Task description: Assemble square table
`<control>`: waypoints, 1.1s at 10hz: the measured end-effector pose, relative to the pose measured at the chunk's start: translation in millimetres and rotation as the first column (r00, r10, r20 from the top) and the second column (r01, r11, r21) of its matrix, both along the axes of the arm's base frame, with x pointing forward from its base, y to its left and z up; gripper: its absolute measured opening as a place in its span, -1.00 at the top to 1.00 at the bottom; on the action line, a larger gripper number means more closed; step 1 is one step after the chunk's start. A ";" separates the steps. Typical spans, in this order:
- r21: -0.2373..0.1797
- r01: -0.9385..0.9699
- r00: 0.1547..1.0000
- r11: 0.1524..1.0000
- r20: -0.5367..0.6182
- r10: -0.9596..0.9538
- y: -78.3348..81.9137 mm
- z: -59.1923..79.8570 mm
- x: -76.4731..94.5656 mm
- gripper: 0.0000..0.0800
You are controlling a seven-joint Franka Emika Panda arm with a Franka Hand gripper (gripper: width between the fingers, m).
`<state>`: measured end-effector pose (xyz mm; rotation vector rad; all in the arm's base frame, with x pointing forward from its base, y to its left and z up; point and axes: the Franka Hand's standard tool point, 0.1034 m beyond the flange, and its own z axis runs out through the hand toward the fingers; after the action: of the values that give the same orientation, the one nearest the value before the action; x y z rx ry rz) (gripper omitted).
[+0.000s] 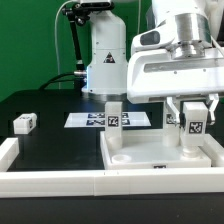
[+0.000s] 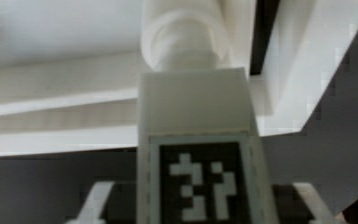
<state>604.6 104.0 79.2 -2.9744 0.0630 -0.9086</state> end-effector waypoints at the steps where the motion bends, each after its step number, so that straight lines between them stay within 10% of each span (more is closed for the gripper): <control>1: -0.002 0.000 1.000 1.000 -0.007 0.000 -0.8 -4.0 -1.6 0.27; 11: -0.007 0.015 1.000 1.000 0.006 -0.014 -6.3 -7.4 -6.4 0.27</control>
Offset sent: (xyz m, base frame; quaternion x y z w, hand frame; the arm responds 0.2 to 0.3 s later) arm -0.0043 -0.0007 -0.0095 -0.0048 0.0203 0.0034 0.9998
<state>598.3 97.7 71.8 -2.9816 0.0815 -0.9209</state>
